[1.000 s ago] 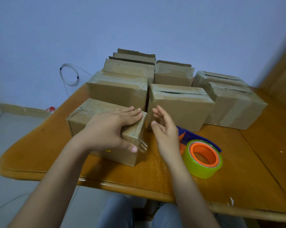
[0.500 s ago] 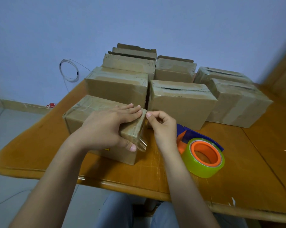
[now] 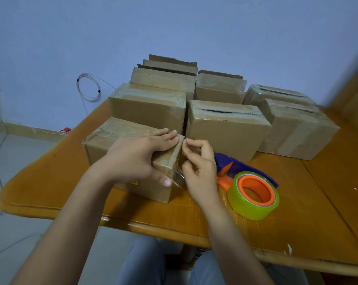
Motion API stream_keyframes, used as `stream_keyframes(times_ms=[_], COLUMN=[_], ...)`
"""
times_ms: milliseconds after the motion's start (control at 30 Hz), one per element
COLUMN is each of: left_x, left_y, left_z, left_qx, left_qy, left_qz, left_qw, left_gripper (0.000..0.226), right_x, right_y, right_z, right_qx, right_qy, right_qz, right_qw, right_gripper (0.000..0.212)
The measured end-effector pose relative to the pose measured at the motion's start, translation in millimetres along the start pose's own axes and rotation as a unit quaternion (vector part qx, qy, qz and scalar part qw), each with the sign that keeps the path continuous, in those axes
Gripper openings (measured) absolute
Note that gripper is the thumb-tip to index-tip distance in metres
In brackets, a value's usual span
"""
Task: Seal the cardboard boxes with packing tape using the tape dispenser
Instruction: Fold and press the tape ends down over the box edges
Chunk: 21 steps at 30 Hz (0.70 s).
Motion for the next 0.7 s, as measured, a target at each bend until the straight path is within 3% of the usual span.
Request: stream_keyframes(times_ms=[233,433,700], left_x=[0,2,4], left_y=[1,-6,-11], left_z=[0,7,14], left_qx=[0.011,0.028,0.060], left_qy=[0.000,0.025,0.033], left_qz=[-0.004,0.008,0.030], left_qw=[1.000,0.999,0.997], left_gripper=[0.106,0.106,0.097], right_x=[-9,-31,-30], right_y=[16,18,19], right_z=[-8,-19,-16], right_qx=[0.047,0.100,0.076], right_qy=[0.001,0.033,0.019], right_qz=[0.084,0.038,0.056], right_qw=[0.995,0.994,0.995], right_gripper=[0.031,0.026,0.015])
Point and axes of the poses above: each hand's wrist, its own x-axis towards the middle knuckle, its own y-axis out of the back of the hand, z = x × y, the point moved 1 cm from there along x, towards the middle knuckle, and after that the axes turned 12 degrees about z, right-handed, at the moved point
